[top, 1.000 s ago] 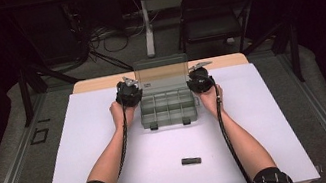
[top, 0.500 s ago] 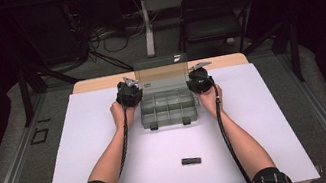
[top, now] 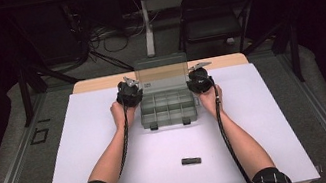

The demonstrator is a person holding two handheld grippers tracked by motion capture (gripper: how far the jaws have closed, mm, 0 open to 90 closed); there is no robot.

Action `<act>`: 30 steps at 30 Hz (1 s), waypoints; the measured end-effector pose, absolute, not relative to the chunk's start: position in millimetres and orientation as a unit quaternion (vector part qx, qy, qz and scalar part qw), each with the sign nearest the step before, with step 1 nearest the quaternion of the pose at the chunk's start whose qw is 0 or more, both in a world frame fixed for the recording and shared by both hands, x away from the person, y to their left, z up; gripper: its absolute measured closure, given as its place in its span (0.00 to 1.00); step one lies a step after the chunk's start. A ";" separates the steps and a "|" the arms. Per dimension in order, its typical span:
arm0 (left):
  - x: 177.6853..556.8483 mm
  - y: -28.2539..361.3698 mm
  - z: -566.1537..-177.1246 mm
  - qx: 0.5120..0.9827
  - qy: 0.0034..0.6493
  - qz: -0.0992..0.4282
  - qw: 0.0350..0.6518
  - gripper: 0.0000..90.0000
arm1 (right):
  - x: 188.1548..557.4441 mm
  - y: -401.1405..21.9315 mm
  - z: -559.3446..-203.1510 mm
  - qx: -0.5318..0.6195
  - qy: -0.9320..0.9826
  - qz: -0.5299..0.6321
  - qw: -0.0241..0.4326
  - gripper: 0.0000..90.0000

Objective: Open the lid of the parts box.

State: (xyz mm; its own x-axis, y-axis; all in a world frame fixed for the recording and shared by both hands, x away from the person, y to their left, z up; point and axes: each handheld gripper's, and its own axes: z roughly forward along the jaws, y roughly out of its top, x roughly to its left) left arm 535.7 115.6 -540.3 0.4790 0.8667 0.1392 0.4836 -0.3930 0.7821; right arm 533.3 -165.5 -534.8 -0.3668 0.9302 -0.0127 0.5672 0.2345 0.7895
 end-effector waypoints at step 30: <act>442.7 153.8 -510.3 0.817 0.348 0.223 0.403 0.03 | 439.6 -183.9 -511.3 0.394 0.788 0.437 0.181 0.14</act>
